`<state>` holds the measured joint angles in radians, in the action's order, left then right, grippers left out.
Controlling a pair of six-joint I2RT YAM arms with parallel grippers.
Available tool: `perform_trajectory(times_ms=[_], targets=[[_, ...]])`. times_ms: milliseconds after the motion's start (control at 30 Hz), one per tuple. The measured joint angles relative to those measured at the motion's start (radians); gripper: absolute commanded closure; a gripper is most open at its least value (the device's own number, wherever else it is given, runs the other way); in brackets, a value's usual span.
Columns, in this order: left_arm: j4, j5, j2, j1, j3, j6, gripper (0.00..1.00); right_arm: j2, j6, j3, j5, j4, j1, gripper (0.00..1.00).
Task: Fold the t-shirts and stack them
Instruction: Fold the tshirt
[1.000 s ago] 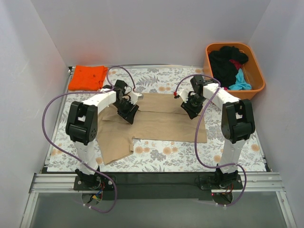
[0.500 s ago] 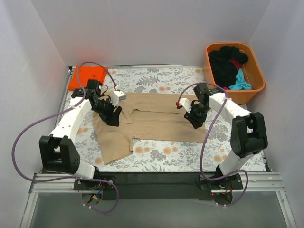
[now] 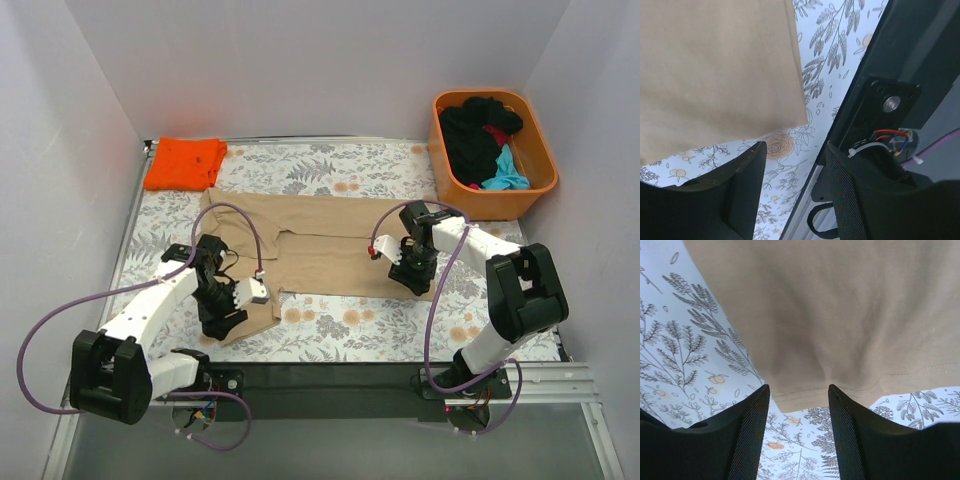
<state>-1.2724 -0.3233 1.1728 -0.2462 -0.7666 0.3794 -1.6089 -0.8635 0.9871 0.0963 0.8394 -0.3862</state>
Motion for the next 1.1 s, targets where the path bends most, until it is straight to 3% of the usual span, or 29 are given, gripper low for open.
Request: perform_trajectory(times_ms=[167,433,900,1100], targets=[[0.083,0.073,0.010,-0.041,0.066,0.044,0.53,0.000,0.000,-0.003,-0.042,-0.034,0.004,0.52],[0.195,0.114,0.060,-0.138,0.154,0.053,0.67,0.000,-0.001,-0.002,-0.072,-0.044,0.035,0.52],[0.154,0.156,0.046,-0.194,0.171,0.064,0.67,-0.034,-0.011,-0.002,-0.066,-0.055,0.042,0.58],[0.126,0.157,0.050,-0.205,0.158,0.051,0.66,0.054,-0.022,-0.036,-0.056,-0.048,0.038,0.58]])
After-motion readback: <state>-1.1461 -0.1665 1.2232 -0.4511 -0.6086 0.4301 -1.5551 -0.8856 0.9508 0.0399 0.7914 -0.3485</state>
